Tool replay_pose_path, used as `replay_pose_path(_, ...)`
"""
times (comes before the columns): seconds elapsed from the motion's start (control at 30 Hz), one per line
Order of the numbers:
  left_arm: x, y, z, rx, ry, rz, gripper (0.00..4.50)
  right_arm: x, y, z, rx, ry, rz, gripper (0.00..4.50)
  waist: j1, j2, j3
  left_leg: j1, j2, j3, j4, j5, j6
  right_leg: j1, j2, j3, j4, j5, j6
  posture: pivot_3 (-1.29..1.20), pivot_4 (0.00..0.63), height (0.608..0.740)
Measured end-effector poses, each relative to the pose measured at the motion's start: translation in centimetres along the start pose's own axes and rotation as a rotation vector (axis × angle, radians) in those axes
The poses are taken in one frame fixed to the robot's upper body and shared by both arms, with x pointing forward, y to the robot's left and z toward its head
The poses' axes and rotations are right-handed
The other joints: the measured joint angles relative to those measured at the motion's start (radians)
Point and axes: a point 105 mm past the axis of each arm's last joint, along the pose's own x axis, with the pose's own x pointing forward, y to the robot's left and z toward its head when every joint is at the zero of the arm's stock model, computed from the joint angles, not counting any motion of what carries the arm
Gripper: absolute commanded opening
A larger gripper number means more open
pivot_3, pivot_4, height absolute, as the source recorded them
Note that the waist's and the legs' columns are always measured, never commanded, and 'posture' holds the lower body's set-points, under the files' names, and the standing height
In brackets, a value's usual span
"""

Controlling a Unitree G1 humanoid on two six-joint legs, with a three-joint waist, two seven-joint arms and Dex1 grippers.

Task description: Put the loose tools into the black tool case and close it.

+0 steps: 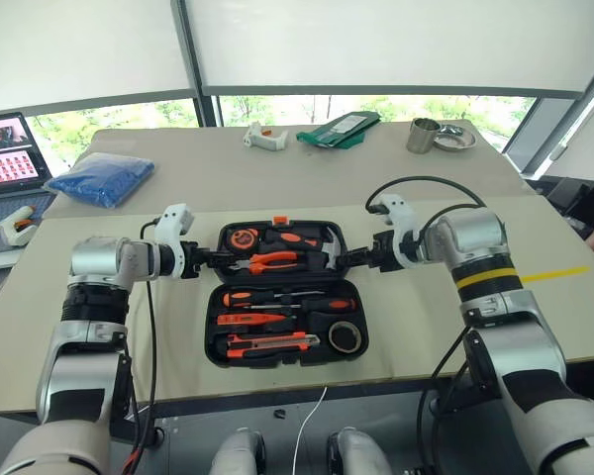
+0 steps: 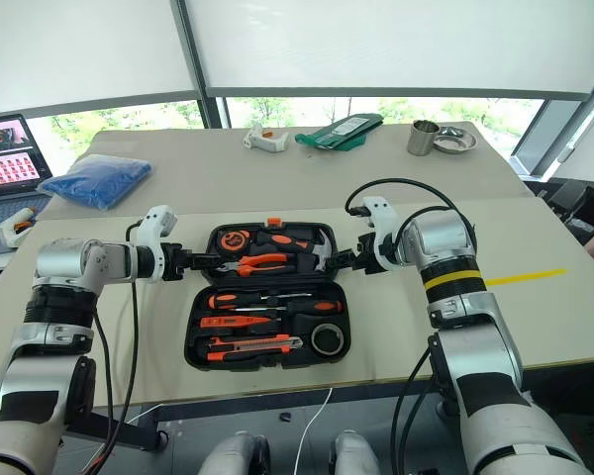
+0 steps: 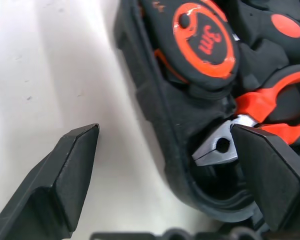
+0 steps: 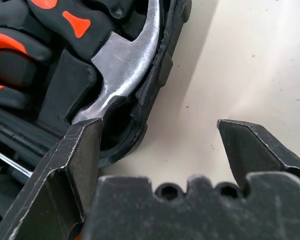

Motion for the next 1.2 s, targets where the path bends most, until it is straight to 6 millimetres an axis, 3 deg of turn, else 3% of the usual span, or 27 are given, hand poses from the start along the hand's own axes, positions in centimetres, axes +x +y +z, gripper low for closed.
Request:
replay_pose_path(0.03, 0.0, 0.0, 0.0, -0.001, 0.000, 0.002, 3.98, 0.2, -0.1, 0.0, -0.001, 0.000, -0.006, 3.17, 0.000, 0.000, 0.000, 0.000, 0.000, 0.000, 0.000, 0.000, 0.000, 0.000, 0.000, 0.000, 0.000, 0.000, 0.000, 0.00, 0.150, 0.740)
replay_pose_path(0.33, 0.7, -0.6, 0.1, -0.045, -0.029, -0.031, 0.70, 0.9, 0.6, 0.7, -0.013, -0.022, 0.001, 0.06, 0.004, 0.000, 0.000, 0.001, 0.000, -0.001, 0.001, 0.000, 0.000, 0.001, 0.000, 0.000, 0.001, 0.000, 0.000, 0.00, 0.150, 0.740)
replay_pose_path(0.4, 0.6, -0.5, 0.1, -0.075, -0.056, -0.036, 0.05, 0.9, 0.6, 0.7, -0.008, -0.027, 0.006, 0.00, 0.004, 0.000, 0.000, 0.001, 0.000, -0.001, 0.001, 0.001, -0.001, 0.001, -0.001, 0.000, 0.002, 0.000, 0.000, 0.00, 0.150, 0.740)
replay_pose_path(0.47, 0.6, -0.4, 0.1, -0.103, -0.086, -0.045, 0.05, 0.8, 0.6, 0.9, -0.005, -0.043, 0.014, 0.00, 0.004, 0.000, 0.000, 0.001, 0.000, -0.001, 0.001, 0.001, -0.001, 0.001, -0.001, 0.000, 0.003, 0.000, 0.000, 0.00, 0.150, 0.740)
replay_pose_path(0.6, 0.3, -0.2, 0.2, -0.064, -0.245, -0.081, 0.05, 0.9, 0.4, 1.0, -0.104, -0.248, 0.068, 0.00, 0.002, 0.000, 0.001, 0.000, 0.000, -0.001, 0.001, 0.001, -0.001, 0.000, 0.000, 0.000, 0.002, 0.000, 0.000, 0.00, 0.150, 0.740)
replay_pose_path(0.83, -2.3, -1.2, 1.3, 0.250, -0.603, -0.149, 0.05, -2.7, 2.0, 2.1, -0.540, -0.631, 0.015, 0.00, 0.004, -0.001, 0.002, -0.012, 0.000, 0.001, 0.000, 0.002, -0.003, -0.014, 0.000, 0.001, 0.002, 0.001, -0.001, 0.00, 0.150, 0.740)
replay_pose_path(0.97, -3.6, -2.3, -0.5, 0.646, -0.680, -0.130, 0.05, -4.2, 2.3, -0.2, -0.801, -0.715, -0.060, 0.00, 0.007, -0.001, 0.002, -0.012, 0.000, 0.003, -0.001, 0.002, -0.002, -0.013, -0.001, 0.000, -0.001, 0.001, -0.001, 0.00, 0.150, 0.740)
replay_pose_path(1.0, -3.7, -2.6, -1.8, 0.758, -0.685, -0.131, 0.05, -4.2, 2.0, -1.9, -0.883, -0.704, -0.086, 0.00, 0.009, -0.001, 0.002, -0.012, 0.000, 0.003, -0.001, 0.001, -0.001, -0.013, -0.001, 0.000, -0.001, 0.001, 0.000, 0.00, 0.150, 0.740)
replay_pose_path(1.03, -3.7, -2.8, -2.9, 0.816, -0.679, -0.132, 0.05, -4.1, 2.0, -3.3, -0.954, -0.684, -0.097, 0.00, 0.010, -0.001, 0.002, -0.012, -0.001, 0.004, -0.001, 0.001, -0.001, -0.013, -0.002, 0.001, -0.001, 0.001, 0.000, 0.00, 0.150, 0.740)
replay_pose_path(1.17, -4.3, -3.3, -4.8, 0.942, -0.708, -0.132, 0.05, -4.8, 2.2, -5.1, -1.244, -0.695, -0.159, 0.00, 0.010, -0.001, 0.002, -0.005, 0.000, 0.003, -0.001, 0.001, -0.001, -0.006, -0.001, 0.001, -0.002, 0.000, 0.000, 0.00, 0.150, 0.740)
replay_pose_path(1.2, -4.4, -3.3, -5.2, 0.956, -0.712, -0.136, 0.39, -4.8, 2.2, -5.8, -1.285, -0.696, -0.165, 0.00, 0.010, -0.001, 0.002, 0.001, 0.001, 0.003, -0.001, 0.001, -0.001, 0.001, -0.001, 0.000, -0.002, -0.005, 0.008, 0.00, 0.150, 0.740)
